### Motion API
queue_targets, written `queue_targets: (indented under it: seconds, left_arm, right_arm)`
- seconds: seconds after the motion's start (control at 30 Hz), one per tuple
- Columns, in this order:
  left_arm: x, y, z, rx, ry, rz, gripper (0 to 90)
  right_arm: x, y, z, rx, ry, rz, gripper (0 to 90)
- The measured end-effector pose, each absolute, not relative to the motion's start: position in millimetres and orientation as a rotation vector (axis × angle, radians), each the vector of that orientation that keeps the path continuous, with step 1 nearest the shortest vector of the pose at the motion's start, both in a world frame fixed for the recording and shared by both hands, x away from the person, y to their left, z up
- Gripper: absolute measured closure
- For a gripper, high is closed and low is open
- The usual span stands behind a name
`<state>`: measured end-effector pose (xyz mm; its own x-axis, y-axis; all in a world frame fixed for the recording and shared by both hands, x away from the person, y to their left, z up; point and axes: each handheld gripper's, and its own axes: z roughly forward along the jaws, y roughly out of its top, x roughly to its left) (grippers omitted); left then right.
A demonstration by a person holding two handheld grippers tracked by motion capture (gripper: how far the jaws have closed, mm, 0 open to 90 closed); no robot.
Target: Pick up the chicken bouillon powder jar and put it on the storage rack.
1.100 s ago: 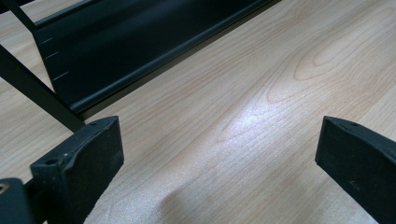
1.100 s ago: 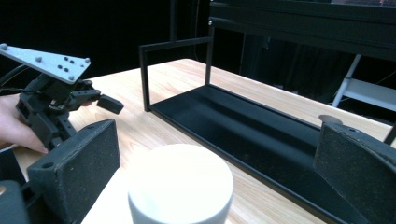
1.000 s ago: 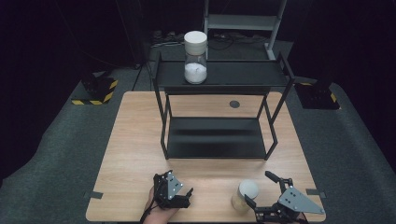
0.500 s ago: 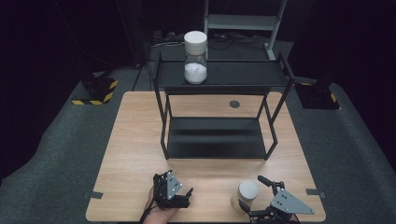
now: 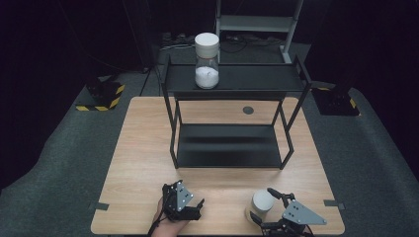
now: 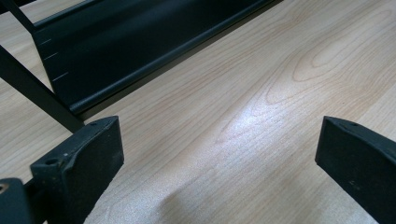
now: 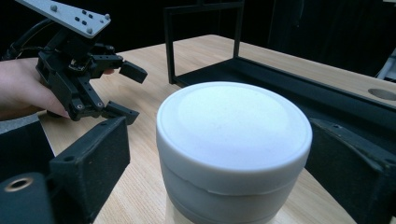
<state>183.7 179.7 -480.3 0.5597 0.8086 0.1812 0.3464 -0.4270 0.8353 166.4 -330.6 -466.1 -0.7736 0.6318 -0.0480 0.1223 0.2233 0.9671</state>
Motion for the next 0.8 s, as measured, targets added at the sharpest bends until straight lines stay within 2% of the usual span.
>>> queue_targets:
  seconds: [0.8]
  left_arm:
    - [184, 179, -480, 2.01, 0.929, 0.751, 1.4]
  right_arm:
    - [180, -340, -477, 0.701, 2.127, 1.604, 28.6]
